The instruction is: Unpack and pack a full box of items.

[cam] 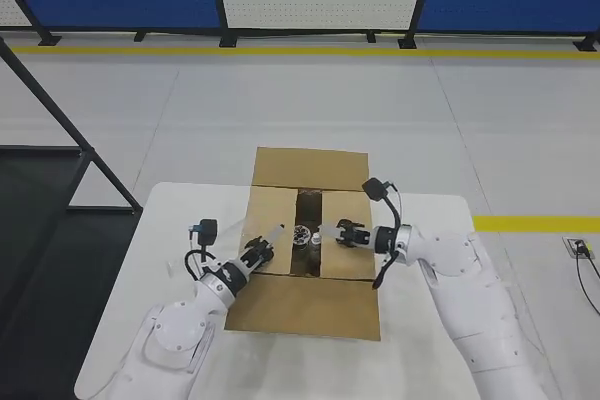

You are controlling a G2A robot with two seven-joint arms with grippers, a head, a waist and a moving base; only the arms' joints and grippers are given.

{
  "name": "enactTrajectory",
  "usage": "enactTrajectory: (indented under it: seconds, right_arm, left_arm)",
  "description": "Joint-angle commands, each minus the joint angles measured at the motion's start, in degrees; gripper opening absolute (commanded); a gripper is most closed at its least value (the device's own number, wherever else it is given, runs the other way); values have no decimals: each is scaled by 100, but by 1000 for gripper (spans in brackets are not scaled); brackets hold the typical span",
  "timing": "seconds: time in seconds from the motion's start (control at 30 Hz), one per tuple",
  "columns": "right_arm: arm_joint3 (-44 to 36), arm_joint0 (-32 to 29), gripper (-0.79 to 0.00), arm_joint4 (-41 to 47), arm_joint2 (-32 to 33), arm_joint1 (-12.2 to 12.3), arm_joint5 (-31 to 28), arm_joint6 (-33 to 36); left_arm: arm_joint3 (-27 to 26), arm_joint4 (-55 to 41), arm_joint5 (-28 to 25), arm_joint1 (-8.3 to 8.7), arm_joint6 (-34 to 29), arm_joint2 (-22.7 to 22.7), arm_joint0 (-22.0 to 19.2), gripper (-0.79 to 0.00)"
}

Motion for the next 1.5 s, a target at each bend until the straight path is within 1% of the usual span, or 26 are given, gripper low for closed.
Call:
enactTrajectory:
  seconds: [0.0, 0.43, 0.63, 0.8, 0.87, 0.93, 1.17, 1.3, 1.37, 1.47]
  right_arm:
    - [-27, 0, 0, -77, -66, 11, 26, -48]
    - [-201, 15, 0, 4, -209, 106, 19, -56]
    - [-449, -126, 0, 376, -24, 175, -63, -240]
    - [-397, -118, 0, 672, 91, 210, 41, -517]
    - [-260, -69, 0, 737, 136, 215, 181, -768]
    - [-164, -28, 0, 748, 157, 221, 309, -881]
    - [-164, -28, 0, 748, 157, 221, 309, -881]
    - [-237, -89, 0, 745, 78, 210, 380, -1007]
    - [-105, 5, 0, 773, -8, 180, 499, -1309]
    - [458, 390, 0, 632, -152, 124, 521, -1943]
  left_arm:
    - [23, -10, 14, -5, 17, 22, -23, 0]
    - [95, -7, 41, -14, 64, 79, -58, 0]
    - [-170, -87, -107, -3, 111, -23, 26, 0]
    - [-491, -195, -224, 21, 119, -201, 162, 0]
    - [-632, -381, -240, 36, 66, -347, 245, 0]
    - [-778, -504, -279, 61, 27, -551, 365, 0]
    - [-1333, -935, -555, 187, -267, -1568, 1075, 0]
    - [-1502, -1174, -644, 259, -753, -2025, 1380, 0]
    - [-1501, -1275, -650, 294, -1075, -2190, 1484, 0]
    - [-1457, -1423, -626, 351, -1624, -2397, 1607, 0]
